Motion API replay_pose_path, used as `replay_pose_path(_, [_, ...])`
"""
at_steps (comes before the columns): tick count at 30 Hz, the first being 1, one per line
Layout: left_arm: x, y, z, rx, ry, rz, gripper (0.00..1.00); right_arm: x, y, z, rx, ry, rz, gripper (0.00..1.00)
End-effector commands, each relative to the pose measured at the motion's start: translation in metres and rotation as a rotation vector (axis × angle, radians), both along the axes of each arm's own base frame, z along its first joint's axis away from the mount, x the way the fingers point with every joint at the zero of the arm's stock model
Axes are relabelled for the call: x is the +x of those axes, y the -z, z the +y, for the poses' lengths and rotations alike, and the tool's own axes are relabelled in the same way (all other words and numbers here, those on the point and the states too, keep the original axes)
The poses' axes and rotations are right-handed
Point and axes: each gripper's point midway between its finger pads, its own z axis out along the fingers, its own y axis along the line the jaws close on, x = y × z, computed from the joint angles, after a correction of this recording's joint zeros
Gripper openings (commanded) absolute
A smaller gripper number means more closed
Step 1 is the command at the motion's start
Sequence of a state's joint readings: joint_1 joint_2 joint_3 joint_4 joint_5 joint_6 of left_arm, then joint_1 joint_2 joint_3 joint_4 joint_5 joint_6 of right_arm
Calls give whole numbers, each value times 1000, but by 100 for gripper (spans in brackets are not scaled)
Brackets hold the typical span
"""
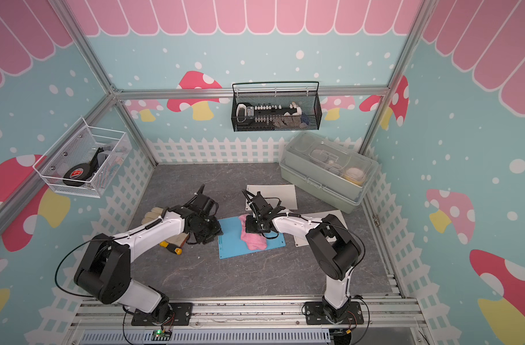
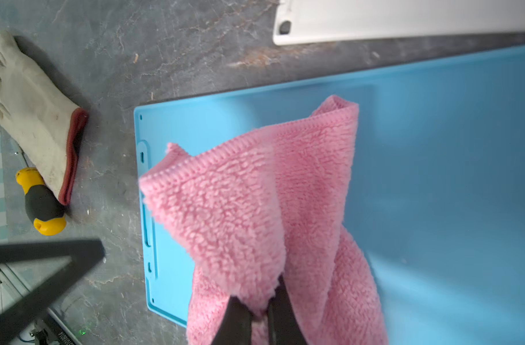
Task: Wipe the drawing tablet
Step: Wipe the dirt from the drawing tablet.
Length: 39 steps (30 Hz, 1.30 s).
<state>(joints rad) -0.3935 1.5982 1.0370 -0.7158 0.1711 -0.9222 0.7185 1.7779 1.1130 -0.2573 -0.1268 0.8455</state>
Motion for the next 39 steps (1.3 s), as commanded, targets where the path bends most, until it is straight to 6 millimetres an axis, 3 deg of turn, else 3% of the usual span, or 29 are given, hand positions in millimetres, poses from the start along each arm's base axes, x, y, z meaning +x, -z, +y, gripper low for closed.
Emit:
replay_pose_path(1, [8,19,9,36,53,90,46,6,-5,-13,7,108,-48,0])
replay_pose_path(5, [24,34,12,100,94,125,43,-2,-3,-4,-14,96,-65,0])
replay_pose_path(12, [22,60,17,131,108,175,36,-17,11,36,-33,34,-66,0])
replay_pose_path(16, [13,70,18,126,106,195,30,-28,11,75,11,-51,-89,0])
replay_pose_path(21, [9,77,16,110,101,202,23,-48,16,143,72,-188,-91,0])
replay_pose_path(24, [9,78,15,99,101,202,18,-56,14,166,85,-238,-77,0])
replay_pose_path(26, [9,78,14,94,103,201,16,-54,16,162,67,-225,-78,0])
replay_pose_path(28, [10,77,15,96,103,199,15,-49,20,144,21,-195,-73,0])
replay_pose_path(32, [9,78,20,107,109,196,15,-37,31,81,-58,-71,-50,0])
replay_pose_path(34, [10,78,21,104,113,195,14,-36,28,64,-79,-46,-65,0])
replay_pose_path(36, [11,78,22,104,116,193,14,-42,29,67,-72,-79,-62,0])
replay_pose_path(39, [12,78,21,100,118,193,14,-63,19,110,-1,-209,-67,0])
